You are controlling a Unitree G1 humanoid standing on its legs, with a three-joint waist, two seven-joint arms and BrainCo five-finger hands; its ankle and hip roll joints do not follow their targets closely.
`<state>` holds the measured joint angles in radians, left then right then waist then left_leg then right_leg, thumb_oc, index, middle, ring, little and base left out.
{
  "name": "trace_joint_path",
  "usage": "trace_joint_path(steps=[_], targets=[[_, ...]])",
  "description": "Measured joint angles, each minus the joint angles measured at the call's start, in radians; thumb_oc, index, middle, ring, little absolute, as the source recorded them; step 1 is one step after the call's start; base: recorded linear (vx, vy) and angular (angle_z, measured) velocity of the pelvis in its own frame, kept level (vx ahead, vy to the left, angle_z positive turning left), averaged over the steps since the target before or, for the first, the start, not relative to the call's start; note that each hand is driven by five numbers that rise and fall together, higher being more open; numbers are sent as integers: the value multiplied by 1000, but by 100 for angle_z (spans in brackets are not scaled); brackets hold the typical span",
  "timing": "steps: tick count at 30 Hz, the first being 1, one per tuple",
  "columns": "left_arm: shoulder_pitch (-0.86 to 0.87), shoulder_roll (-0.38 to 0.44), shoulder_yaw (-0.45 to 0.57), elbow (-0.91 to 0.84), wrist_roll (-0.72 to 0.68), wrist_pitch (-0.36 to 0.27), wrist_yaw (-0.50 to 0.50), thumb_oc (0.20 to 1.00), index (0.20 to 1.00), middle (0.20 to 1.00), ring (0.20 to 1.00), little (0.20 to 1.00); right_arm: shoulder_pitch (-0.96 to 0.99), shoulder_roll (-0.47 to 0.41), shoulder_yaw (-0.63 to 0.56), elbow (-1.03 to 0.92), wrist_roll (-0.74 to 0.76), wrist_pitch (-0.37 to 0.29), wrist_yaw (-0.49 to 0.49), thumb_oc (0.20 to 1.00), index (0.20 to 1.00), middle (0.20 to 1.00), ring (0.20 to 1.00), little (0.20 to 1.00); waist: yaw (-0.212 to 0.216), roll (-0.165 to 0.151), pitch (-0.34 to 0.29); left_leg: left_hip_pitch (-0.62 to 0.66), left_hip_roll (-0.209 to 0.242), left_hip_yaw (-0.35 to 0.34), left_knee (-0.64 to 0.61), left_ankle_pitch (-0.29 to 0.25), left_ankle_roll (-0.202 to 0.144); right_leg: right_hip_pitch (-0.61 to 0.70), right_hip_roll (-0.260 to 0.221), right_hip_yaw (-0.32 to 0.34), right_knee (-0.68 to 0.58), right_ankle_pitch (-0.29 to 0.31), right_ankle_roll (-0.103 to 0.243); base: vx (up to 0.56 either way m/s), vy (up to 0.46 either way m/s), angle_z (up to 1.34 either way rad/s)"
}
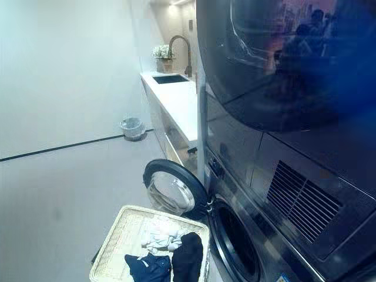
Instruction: Put the clothes into the washing machine.
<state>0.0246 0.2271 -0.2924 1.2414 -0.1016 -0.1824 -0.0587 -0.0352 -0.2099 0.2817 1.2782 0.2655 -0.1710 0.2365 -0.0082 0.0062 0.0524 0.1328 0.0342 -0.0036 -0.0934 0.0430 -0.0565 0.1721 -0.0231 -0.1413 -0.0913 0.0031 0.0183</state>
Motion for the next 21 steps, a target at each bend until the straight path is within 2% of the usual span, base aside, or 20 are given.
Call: trace_joint_path(steps=[9, 21], targets=[[0, 0, 0, 1, -34, -1, -15, 1000, 1000, 1000, 1000, 1000, 0, -3, 0, 1, 0, 0, 0, 1000, 1000, 1000, 1000, 1000, -3, 3, 0, 1, 1, 1, 0, 0, 0, 0, 1, 1, 0, -1, 2, 13, -24, 1], [4, -11, 38, 17, -34, 22, 90, 1000, 1000, 1000, 1000, 1000, 1, -4, -2, 3, 0, 0, -3, 1000, 1000, 1000, 1000, 1000, -3, 4, 5, -2, 3, 2, 0, -1, -1, -3, -1, 1, 0, -2, 3, 48, 10, 0]])
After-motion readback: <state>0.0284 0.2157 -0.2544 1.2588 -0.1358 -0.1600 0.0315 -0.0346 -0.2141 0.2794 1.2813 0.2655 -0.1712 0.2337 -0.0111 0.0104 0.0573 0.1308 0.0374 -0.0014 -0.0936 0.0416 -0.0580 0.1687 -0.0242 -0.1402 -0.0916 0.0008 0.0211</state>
